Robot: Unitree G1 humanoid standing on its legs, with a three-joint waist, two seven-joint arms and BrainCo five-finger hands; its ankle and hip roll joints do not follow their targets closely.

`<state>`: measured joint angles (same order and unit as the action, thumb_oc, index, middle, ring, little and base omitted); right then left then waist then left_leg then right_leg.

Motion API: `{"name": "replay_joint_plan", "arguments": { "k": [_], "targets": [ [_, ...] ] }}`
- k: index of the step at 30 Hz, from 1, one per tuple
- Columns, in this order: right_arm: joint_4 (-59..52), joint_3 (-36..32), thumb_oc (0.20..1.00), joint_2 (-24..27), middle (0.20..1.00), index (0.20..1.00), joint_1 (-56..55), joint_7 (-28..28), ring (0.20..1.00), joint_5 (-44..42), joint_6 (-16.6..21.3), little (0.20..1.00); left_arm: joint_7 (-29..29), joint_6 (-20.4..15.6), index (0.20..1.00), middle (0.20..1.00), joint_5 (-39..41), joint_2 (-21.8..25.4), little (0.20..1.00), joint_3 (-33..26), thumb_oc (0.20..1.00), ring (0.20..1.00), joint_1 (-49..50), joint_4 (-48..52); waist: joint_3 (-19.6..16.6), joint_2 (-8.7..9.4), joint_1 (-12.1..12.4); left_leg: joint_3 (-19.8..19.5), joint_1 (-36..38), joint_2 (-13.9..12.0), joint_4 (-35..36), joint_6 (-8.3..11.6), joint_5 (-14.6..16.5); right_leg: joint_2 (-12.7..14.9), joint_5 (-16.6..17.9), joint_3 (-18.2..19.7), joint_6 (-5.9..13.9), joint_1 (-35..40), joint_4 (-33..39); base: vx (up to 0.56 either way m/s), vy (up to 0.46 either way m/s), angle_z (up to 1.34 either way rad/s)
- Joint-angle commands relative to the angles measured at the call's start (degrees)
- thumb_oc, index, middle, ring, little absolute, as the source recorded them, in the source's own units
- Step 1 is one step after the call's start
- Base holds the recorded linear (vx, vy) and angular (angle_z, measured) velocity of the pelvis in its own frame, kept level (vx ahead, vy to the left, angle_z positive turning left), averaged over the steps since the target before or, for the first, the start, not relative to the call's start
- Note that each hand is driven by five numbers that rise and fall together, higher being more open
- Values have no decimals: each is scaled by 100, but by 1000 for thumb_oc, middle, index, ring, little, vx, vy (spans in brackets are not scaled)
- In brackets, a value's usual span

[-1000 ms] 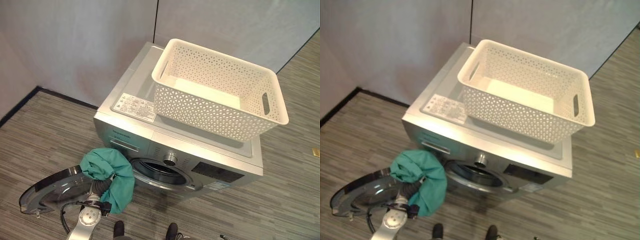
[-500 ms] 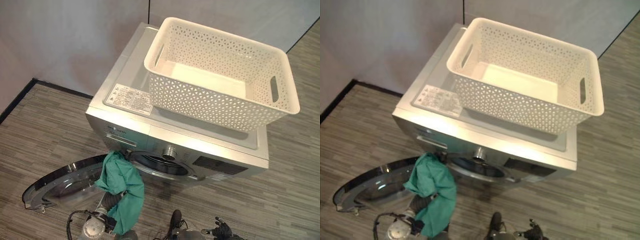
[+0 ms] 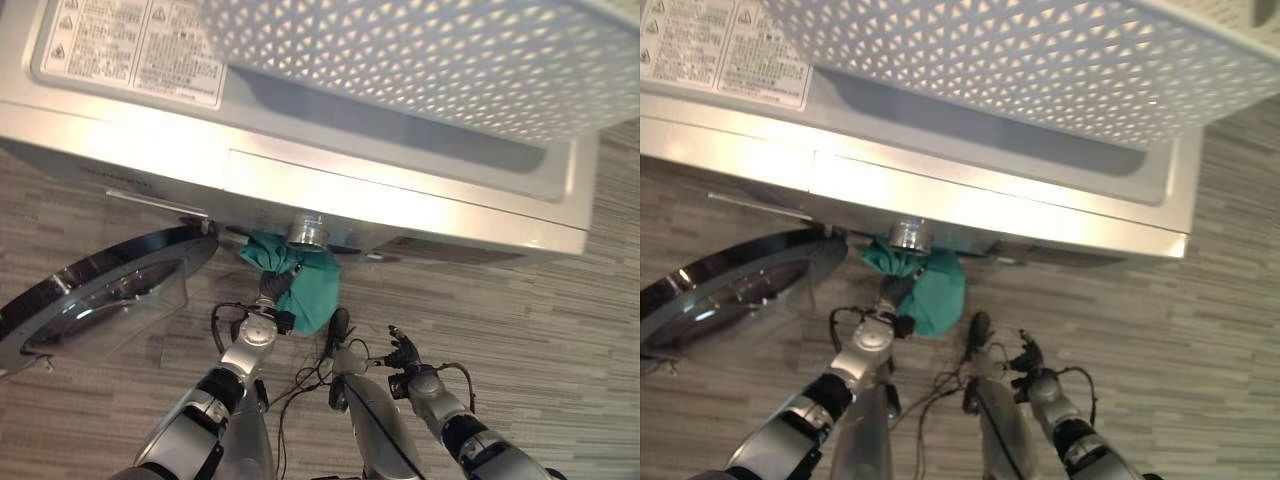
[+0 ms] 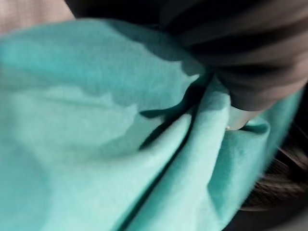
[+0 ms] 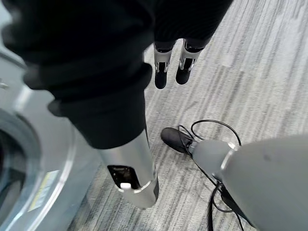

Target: Grab the laundry basket,head to the washer,open it,put in the laundry and shut it.

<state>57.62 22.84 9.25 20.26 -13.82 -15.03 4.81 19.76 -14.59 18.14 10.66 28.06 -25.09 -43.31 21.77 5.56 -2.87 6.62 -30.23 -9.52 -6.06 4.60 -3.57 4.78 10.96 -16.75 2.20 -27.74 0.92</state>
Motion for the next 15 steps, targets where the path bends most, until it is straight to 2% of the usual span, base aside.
{"name": "replay_joint_plan", "arguments": {
  "k": [1, 8, 11, 12, 14, 15],
  "targets": [
    [-629, 98, 1000, 107, 1000, 1000, -198, -381, 1000, -124, 174, 1000, 60, -164, 200, 200, 23, 101, 200, 178, 200, 200, 165, 31, -399, 118, 13, -270, -829, 198, -828, -353, 604, 307, -1561, 188, 179, -632, -1661, -77, -20, 4],
    [-1459, 266, 1000, 196, 1000, 1000, -59, -619, 1000, 254, 302, 1000, 631, -235, 200, 200, -36, 128, 200, -182, 200, 200, -769, -518, -562, 239, -177, -367, -1562, 124, -1344, -446, 831, 356, -1720, 191, 117, -1365, -2202, -15, -20, 7],
    [-1744, 438, 1000, 194, 1000, 1000, -98, -622, 1000, 463, 379, 1000, 861, -321, 200, 200, 177, 240, 200, -341, 200, 200, -1628, -920, -674, 338, -378, -383, -1795, 95, -1369, -439, 857, 345, -1749, 181, 110, -1618, -2270, 3, -6, 2],
    [-1746, 438, 1000, 196, 1000, 1000, -93, -623, 1000, 464, 377, 1000, 858, -327, 200, 200, 180, 239, 200, -344, 200, 200, -1641, -934, -677, 335, -384, -386, -1807, 97, -1371, -439, 856, 347, -1751, 179, 110, -1629, -2275, 30, -31, -3],
    [-1826, 570, 1000, 215, 1000, 1000, -221, -558, 1000, 651, 409, 1000, 1011, -352, 200, 200, 223, 352, 200, -432, 200, 200, -2297, -1161, -798, 386, -568, -426, -1947, 90, -1337, -410, 861, 320, -1759, 156, 112, -1742, -2233, 28, -49, -4],
    [-1826, 571, 1000, 215, 1000, 1000, -217, -559, 1000, 652, 410, 1000, 1009, -355, 200, 200, 226, 352, 200, -434, 200, 200, -2306, -1171, -803, 382, -575, -431, -1958, 92, -1337, -410, 859, 322, -1760, 151, 112, -1750, -2235, 28, -42, 1]
  ]
}}
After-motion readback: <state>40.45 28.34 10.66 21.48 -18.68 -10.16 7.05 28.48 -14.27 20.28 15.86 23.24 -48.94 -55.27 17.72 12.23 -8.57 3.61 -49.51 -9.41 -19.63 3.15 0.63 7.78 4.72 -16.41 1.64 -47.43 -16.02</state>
